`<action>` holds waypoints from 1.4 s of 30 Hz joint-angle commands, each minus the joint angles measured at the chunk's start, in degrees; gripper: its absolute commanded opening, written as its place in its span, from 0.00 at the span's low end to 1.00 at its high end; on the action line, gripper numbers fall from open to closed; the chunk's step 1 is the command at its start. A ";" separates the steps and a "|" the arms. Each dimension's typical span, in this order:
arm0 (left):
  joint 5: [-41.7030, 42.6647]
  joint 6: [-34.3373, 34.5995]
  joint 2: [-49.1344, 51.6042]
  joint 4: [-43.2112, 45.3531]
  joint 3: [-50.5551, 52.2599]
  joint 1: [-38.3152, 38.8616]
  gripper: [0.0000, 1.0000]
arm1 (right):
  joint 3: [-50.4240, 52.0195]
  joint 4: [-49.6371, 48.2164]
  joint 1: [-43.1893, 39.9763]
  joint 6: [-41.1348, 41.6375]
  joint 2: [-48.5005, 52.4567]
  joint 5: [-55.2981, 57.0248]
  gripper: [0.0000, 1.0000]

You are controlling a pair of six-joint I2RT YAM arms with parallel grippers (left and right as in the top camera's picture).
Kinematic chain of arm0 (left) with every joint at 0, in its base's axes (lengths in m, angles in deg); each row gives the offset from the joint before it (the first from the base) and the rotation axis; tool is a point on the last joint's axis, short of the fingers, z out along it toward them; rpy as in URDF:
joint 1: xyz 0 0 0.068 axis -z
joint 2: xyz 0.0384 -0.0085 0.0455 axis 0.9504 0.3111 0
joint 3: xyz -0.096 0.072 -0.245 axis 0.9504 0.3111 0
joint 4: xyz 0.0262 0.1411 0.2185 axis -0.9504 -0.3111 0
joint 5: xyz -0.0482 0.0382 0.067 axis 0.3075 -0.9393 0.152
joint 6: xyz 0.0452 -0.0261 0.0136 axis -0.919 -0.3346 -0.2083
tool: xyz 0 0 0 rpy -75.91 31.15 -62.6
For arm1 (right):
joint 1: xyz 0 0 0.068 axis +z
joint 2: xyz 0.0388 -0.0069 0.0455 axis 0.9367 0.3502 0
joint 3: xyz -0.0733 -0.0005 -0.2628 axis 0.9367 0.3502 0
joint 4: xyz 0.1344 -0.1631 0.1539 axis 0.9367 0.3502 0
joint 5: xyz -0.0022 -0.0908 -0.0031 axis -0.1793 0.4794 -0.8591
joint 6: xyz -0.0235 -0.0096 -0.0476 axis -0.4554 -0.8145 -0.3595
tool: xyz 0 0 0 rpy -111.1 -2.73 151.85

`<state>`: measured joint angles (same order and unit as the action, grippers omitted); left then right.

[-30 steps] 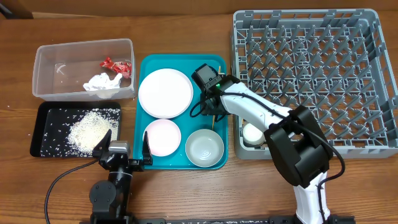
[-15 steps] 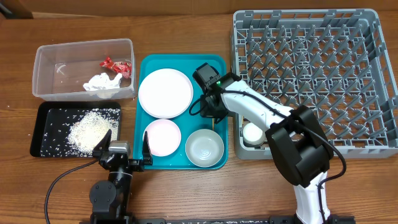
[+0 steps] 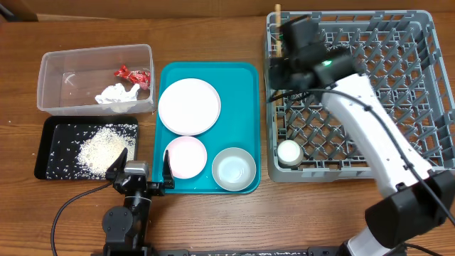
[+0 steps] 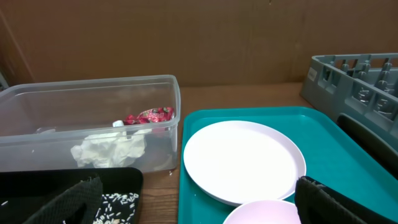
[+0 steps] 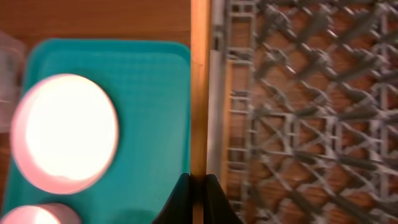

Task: Sort waste into correct bins and load items into the dishwasher
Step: 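Place the second chopstick in the grey rack with the right gripper, then move the right gripper to the rim of the white bowl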

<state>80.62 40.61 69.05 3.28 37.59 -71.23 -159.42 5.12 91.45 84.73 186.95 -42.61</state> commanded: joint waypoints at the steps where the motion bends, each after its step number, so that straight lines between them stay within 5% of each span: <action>1: -0.39 -1.05 -0.55 -0.09 0.20 -0.31 1.00 | 2.49 0.59 -0.85 -6.34 3.82 -3.08 0.04; 6: -0.39 -1.05 -0.55 -0.09 0.20 -0.31 1.00 | 6.34 -0.24 -0.76 -6.58 5.62 -2.89 0.04; 8: -0.42 -1.05 -0.55 -0.09 0.20 -0.31 1.00 | 6.69 0.07 -0.72 -6.49 5.84 -2.86 0.33; 11: -0.39 -1.05 -0.55 -0.09 0.20 -0.31 1.00 | 6.05 0.92 -0.70 -3.80 4.98 -2.95 0.46; 22: -0.39 -1.05 -0.55 -0.09 0.20 -0.31 1.00 | 5.40 5.77 6.86 -3.04 -11.54 -7.98 0.49; 28: -0.42 -1.05 -0.55 -0.09 0.20 -0.31 1.00 | 8.85 9.49 15.54 -6.54 -12.24 -6.05 0.47; 42: -0.42 -1.05 -0.55 -0.09 0.20 -0.31 1.00 | 37.94 -13.49 20.09 -7.82 -11.52 -3.02 0.40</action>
<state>80.62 40.61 69.05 3.28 37.59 -71.23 -122.96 -6.48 111.85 78.42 175.34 -45.02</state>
